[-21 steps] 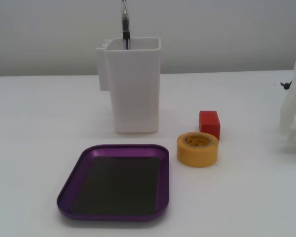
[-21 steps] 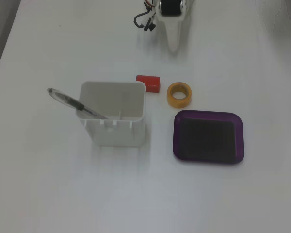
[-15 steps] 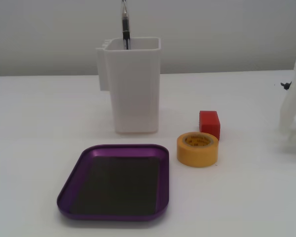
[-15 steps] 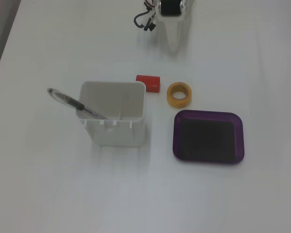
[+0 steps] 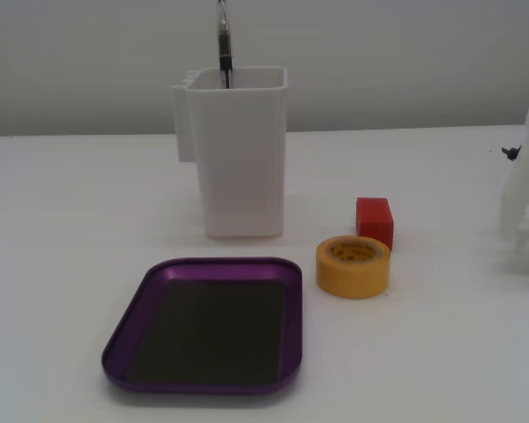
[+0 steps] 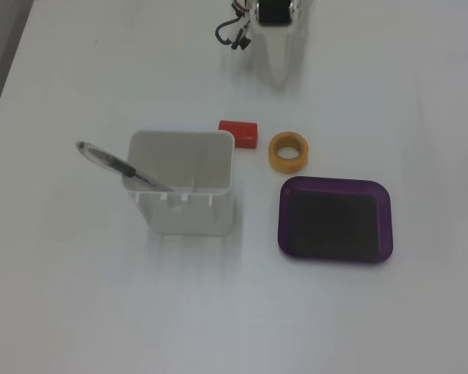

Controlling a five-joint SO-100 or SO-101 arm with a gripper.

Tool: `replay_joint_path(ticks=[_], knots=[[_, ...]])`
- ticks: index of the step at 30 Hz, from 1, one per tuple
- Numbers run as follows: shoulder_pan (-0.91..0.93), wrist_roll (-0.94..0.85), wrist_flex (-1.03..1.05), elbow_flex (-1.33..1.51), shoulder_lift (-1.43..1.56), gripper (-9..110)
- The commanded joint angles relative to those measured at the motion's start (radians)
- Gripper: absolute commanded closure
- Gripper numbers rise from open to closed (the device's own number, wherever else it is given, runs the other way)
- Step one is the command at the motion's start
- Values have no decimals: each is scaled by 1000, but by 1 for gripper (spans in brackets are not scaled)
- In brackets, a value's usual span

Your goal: Pick up the red cube and place it in the box.

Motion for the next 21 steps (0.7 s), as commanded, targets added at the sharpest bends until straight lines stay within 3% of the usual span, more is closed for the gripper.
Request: replay_joint_path(ticks=[1,21], knots=[[-3,-2,-3,9,21,102],[-8,6,-5,8,21,102]])
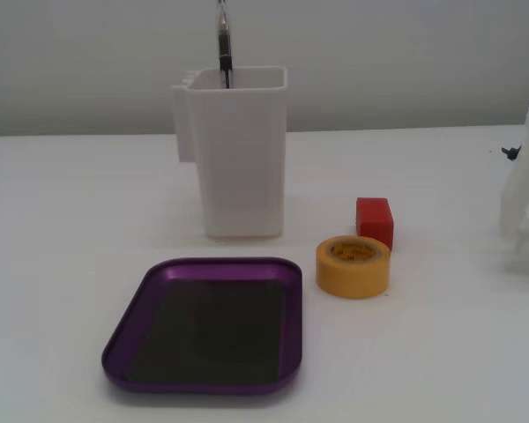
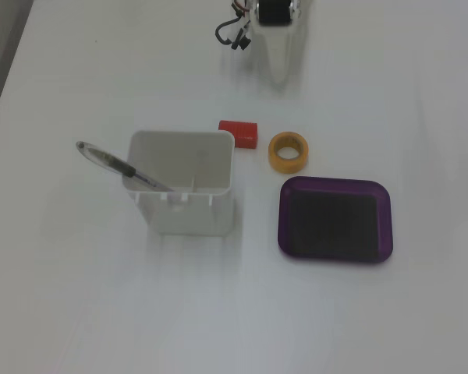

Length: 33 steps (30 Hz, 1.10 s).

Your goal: Pick up the red cube and place it in the box.

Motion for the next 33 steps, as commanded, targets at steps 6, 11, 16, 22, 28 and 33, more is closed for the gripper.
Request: replay_joint_path(ticks=[6,11,16,22,28,33], knots=[[-6,0,-5,8,21,102],[-3,-3,-28,8,21,102],[-3,-3,-60,8,20,102],[2,-5,-71,8,20,102],[9,-6,-92,8,20,102],[12,-8,-98,-3,18,102]])
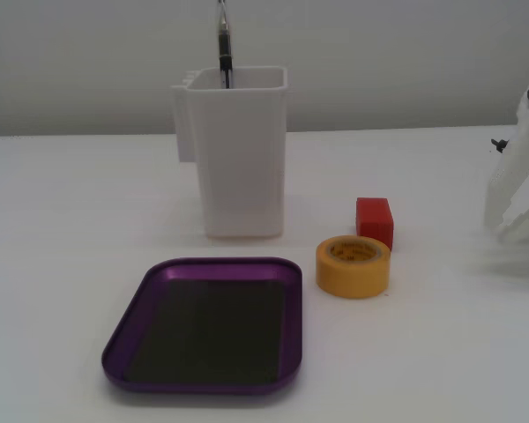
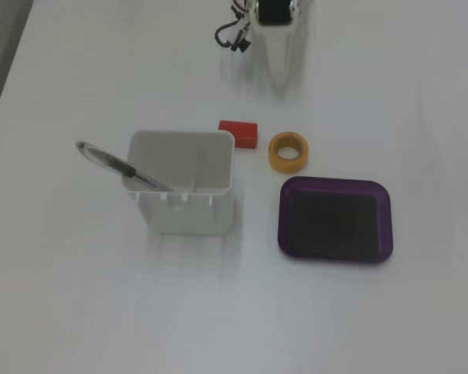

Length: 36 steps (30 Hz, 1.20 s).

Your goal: Pick up the red cube and place it in the box.

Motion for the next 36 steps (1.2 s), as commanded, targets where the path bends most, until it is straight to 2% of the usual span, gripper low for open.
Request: replay_joint_path(ticks=[1,4,8,12,18,23,29,36], knots=[[8,-8,-29,-17,11,102],[40,-28,-55,-77,5,102],[129,-143,-140,-183,0,102],[141,-247,-126,-291,-63,102],[147,-281,-25,-497,-457,92],[147,-232,51,-753,-810,84],[144,-233,97,-985,-1117,81],[146,-245,92,-1121,-1344,81]])
